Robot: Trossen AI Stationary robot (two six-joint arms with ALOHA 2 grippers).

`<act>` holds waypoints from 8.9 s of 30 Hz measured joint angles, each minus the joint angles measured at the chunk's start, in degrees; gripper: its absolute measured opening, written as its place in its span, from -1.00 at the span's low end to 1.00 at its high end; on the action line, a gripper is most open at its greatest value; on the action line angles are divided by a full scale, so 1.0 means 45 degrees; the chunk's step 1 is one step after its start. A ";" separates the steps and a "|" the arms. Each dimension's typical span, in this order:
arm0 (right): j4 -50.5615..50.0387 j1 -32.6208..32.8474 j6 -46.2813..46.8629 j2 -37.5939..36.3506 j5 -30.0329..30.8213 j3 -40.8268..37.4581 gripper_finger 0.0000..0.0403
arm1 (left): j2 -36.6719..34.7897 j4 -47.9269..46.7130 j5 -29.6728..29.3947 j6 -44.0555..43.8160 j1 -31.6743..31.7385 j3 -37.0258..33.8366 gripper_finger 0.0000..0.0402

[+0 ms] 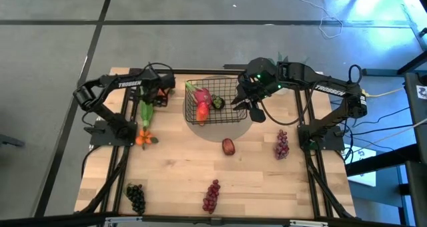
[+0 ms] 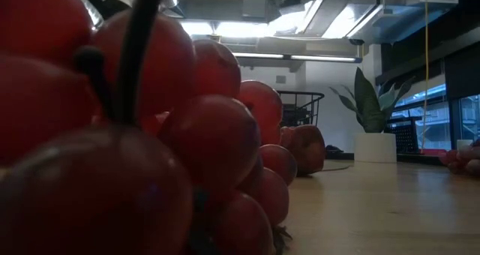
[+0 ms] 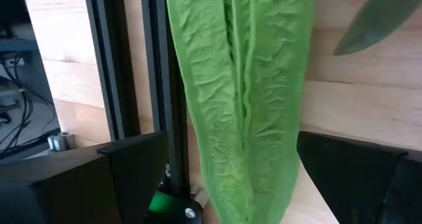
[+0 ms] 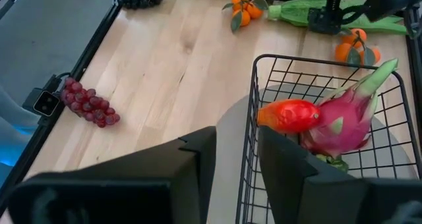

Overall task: Build produce basket
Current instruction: Put the green beans into the wire basket

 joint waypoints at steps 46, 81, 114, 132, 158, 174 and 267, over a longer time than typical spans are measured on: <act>0.0715 0.0000 0.0181 0.0000 0.0012 0.0000 -0.49 | -0.0010 0.2480 -0.1293 0.0014 -0.0733 -0.0939 0.61; 0.0709 0.0000 0.0195 0.0005 0.0007 0.0000 -0.49 | -0.0010 0.3383 -0.1502 0.0010 -0.0631 -0.0939 0.49; -0.0378 0.0000 0.0570 0.0005 0.0002 0.0005 -0.49 | -0.3623 0.1103 -0.2041 0.0384 -0.1599 -0.0939 -0.97; -0.1194 0.0000 0.0855 -0.0301 -0.0121 0.0019 -0.49 | -0.6781 0.0783 -0.2386 0.1613 -0.5193 0.2267 -1.00; -0.0862 0.0005 0.1868 -0.2902 0.0796 0.0019 -0.49 | -0.0331 1.8747 -0.2904 1.0015 -0.8098 0.3496 -1.00; -0.1392 0.0000 0.2154 -0.2958 0.0784 0.0017 -0.49 | 0.4238 2.2604 -0.2317 0.9990 -0.6676 0.3496 -1.00; -0.1443 0.0005 0.2104 -0.2953 0.0764 0.0005 -0.49 | 0.5552 2.1030 -0.0038 0.7351 -0.4883 0.3506 -0.49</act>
